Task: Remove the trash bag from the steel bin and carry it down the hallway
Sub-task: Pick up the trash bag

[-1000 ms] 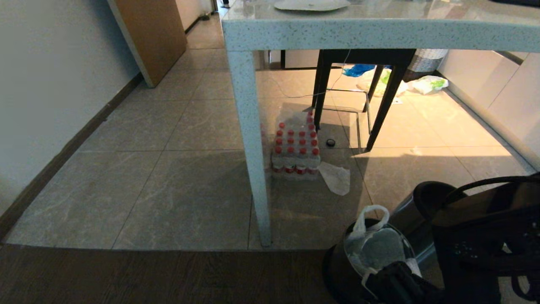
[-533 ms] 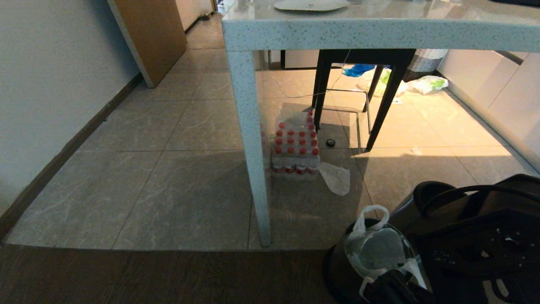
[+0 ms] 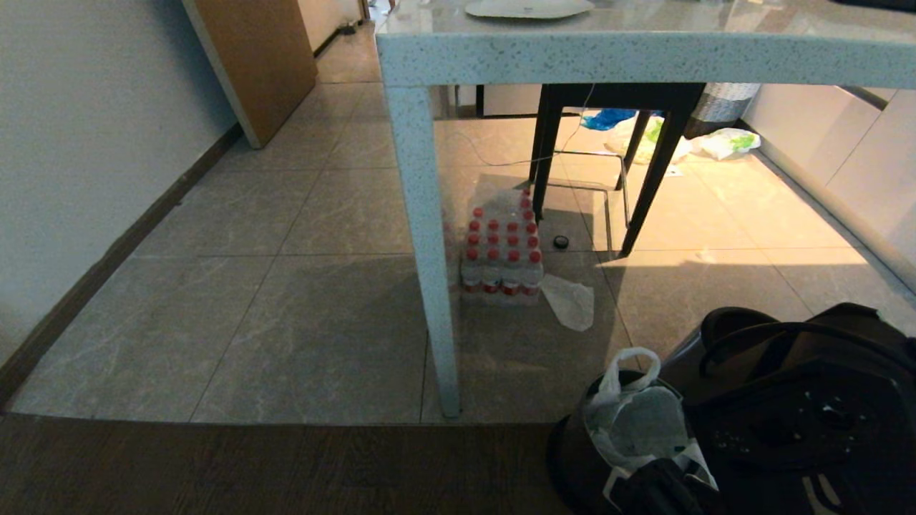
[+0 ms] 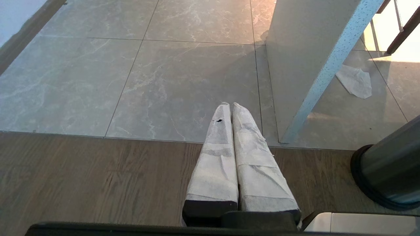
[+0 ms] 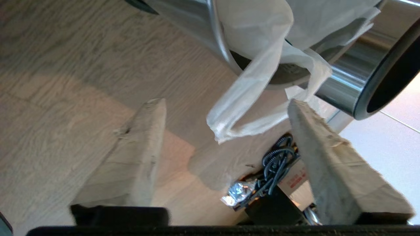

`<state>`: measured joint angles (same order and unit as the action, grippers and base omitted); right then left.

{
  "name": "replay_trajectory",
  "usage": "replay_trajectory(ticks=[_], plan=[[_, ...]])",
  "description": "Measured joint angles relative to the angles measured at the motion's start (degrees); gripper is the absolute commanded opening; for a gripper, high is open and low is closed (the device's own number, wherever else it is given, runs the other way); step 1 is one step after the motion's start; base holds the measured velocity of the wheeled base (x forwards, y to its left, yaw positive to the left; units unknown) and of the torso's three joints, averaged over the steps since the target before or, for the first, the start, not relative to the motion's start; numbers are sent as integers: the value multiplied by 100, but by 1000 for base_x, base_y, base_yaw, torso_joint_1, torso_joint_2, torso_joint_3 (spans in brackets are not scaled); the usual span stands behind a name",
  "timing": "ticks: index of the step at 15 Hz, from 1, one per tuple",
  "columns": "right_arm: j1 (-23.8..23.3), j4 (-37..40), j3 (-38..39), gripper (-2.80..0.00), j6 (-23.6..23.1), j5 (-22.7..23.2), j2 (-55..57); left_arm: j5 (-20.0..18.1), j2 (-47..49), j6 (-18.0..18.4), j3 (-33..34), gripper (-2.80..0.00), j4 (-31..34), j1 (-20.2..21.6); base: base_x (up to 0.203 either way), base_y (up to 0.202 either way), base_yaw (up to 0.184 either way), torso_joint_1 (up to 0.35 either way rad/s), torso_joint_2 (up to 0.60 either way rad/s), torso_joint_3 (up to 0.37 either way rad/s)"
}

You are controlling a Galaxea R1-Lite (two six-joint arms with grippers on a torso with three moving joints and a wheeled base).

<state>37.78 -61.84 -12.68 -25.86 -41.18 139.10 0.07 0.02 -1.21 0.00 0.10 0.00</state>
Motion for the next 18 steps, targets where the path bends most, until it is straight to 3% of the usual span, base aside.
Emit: replay_trajectory(ticks=[8, 12, 18], plan=[[-10, -1004, 133, 0, -82, -631, 442, 0, 0, 2, 0, -280, 0, 0, 0, 0, 0, 0, 0, 0], [-54, -1275, 222, 0, -753, -972, 449, 2, 0, 2, 0, -280, -2, 0, 0, 0, 0, 0, 0, 0], [-74, -1644, 156, 0, -1112, -1418, 438, 0, 0, 2, 0, -280, 0, 0, 0, 0, 0, 0, 0, 0]])
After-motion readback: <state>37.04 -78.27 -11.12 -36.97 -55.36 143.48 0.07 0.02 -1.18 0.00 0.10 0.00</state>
